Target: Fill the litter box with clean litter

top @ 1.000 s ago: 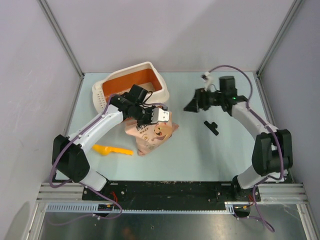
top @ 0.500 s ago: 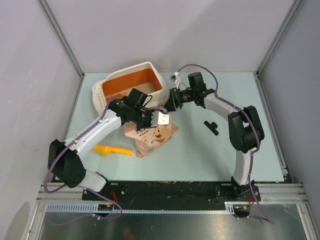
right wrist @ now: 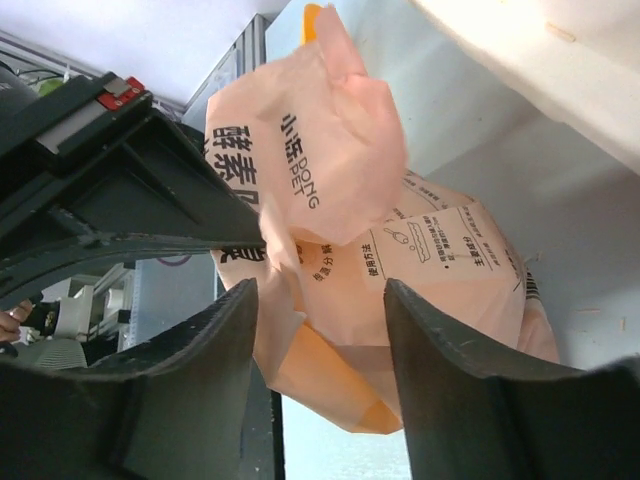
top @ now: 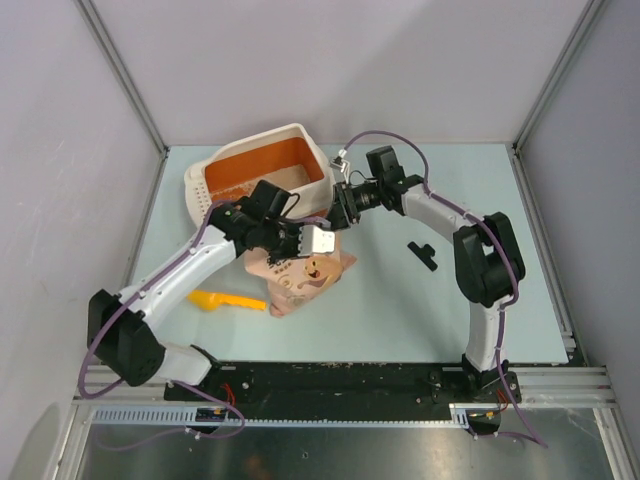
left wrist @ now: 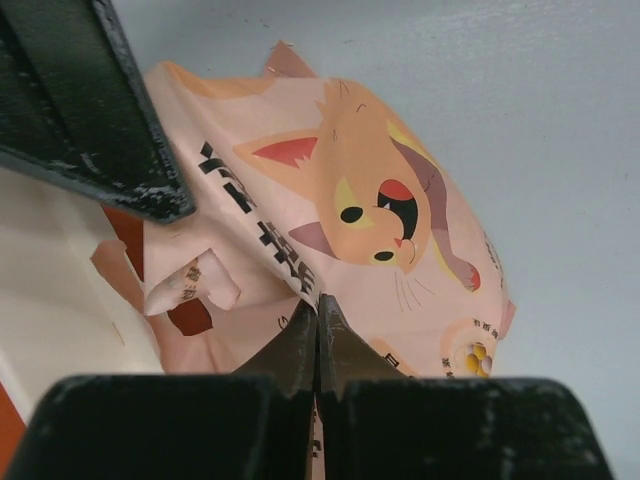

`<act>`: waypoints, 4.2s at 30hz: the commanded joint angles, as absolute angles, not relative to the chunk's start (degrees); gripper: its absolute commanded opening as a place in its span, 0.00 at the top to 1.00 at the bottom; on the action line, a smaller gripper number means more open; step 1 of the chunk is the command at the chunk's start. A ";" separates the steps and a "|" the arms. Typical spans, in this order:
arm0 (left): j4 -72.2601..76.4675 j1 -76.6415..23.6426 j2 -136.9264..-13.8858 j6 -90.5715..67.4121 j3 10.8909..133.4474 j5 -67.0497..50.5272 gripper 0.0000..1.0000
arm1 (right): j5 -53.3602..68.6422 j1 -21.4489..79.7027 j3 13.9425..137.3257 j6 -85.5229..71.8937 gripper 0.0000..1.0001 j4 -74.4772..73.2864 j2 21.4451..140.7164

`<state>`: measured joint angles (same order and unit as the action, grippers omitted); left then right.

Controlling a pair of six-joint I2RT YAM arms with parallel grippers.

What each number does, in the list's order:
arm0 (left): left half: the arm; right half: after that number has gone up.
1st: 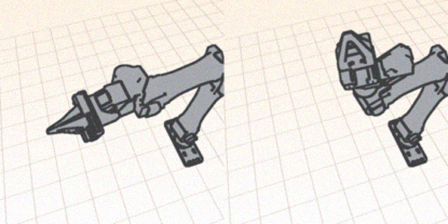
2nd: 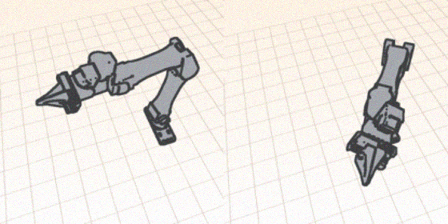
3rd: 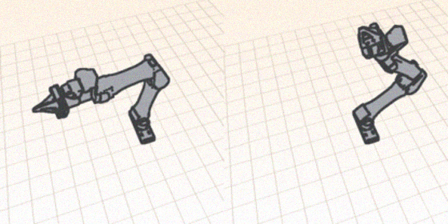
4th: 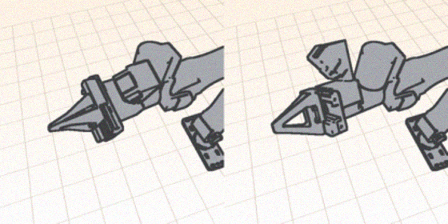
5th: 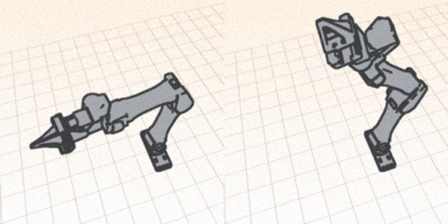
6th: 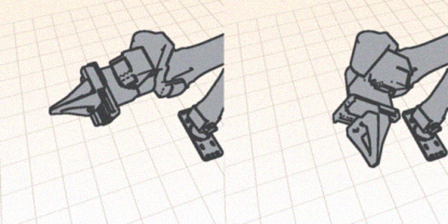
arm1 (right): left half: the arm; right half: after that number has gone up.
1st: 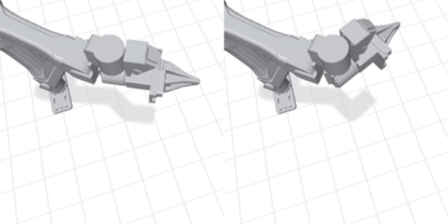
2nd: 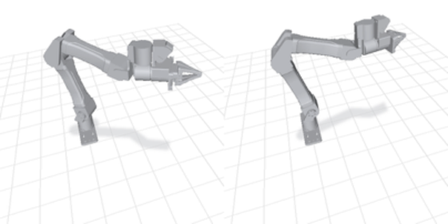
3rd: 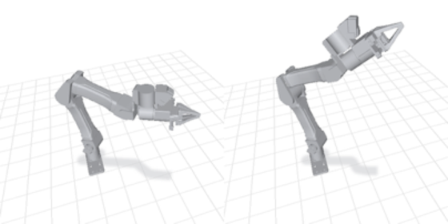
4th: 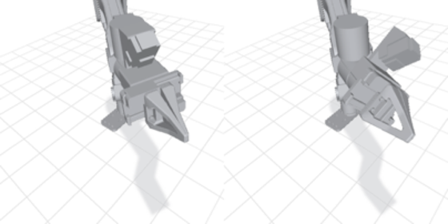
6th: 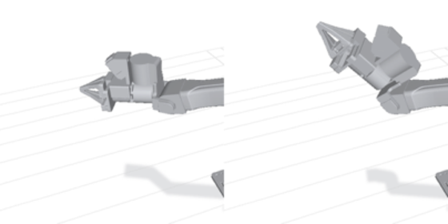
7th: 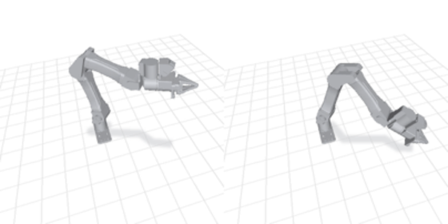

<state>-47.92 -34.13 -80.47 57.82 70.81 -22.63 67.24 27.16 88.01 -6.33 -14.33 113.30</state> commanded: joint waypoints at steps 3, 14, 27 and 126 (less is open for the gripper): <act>-47.73 -33.40 -72.07 55.90 69.35 -23.38 1.00 | 66.62 28.56 90.53 -1.58 0.54 -19.16 113.73; -44.30 -12.77 -66.36 27.29 70.92 -27.24 0.40 | 62.84 29.62 98.43 5.95 1.00 -21.08 111.18; -43.42 6.23 -75.14 5.82 65.57 -42.62 0.31 | 60.82 32.08 101.25 17.75 1.00 -31.73 105.91; -41.75 -8.43 -68.03 45.09 70.23 -41.13 0.47 | 50.18 42.81 131.13 37.18 0.99 -40.08 113.12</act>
<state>-40.60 -7.03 -67.16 37.17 71.16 -40.95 47.37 44.12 129.03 36.05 -44.42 120.42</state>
